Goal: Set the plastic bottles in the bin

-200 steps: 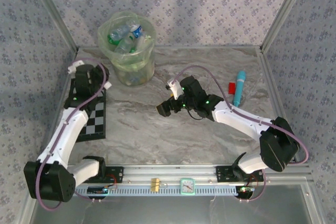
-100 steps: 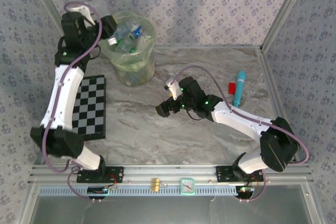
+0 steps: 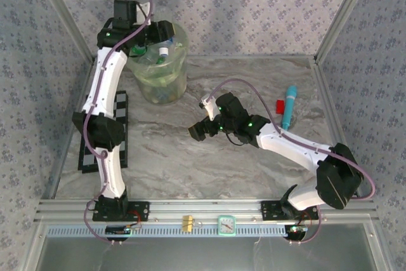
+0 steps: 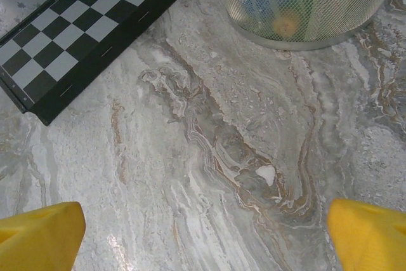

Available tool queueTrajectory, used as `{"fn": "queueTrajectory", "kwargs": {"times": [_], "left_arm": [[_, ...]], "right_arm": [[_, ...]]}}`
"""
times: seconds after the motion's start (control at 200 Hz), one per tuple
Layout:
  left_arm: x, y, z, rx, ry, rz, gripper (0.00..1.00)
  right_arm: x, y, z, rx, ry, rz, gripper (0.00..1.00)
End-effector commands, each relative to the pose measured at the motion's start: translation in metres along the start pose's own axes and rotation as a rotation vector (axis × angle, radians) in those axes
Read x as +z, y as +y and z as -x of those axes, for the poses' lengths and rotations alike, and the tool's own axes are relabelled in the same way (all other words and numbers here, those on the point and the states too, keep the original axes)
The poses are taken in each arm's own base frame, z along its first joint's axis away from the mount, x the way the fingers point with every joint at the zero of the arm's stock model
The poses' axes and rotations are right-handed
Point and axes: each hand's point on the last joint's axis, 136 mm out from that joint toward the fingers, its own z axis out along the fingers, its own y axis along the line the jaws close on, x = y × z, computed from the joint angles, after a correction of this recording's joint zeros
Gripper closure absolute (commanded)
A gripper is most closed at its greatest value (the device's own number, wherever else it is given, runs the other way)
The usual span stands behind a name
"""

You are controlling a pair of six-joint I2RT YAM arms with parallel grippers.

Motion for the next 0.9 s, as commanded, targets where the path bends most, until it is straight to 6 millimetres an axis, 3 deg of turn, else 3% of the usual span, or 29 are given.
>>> {"fn": "queueTrajectory", "kwargs": {"times": [0.0,0.18,0.345,0.495,0.655,0.895], "left_arm": [[0.001,0.018,-0.012,0.012,0.06,0.062,0.57],[0.012,0.048,-0.021,-0.013,0.098,0.131,0.47],[0.022,0.053,-0.03,-0.024,0.129,0.131,0.42],[0.023,0.058,-0.033,-0.03,0.14,0.149,0.0],[0.019,0.052,-0.029,-0.029,0.122,0.14,0.0],[-0.005,0.035,-0.008,-0.002,0.047,0.129,0.0]], "right_arm": [[-0.01,0.001,0.012,-0.022,-0.026,-0.025,0.0],[-0.012,-0.002,0.009,-0.021,-0.021,-0.045,0.0],[-0.011,-0.003,0.01,-0.023,-0.027,-0.05,0.0],[-0.011,-0.003,0.01,-0.025,-0.024,-0.051,0.0],[-0.01,-0.003,0.01,-0.025,-0.021,-0.051,0.0],[-0.01,-0.003,0.011,-0.025,-0.022,-0.053,0.0]]}}
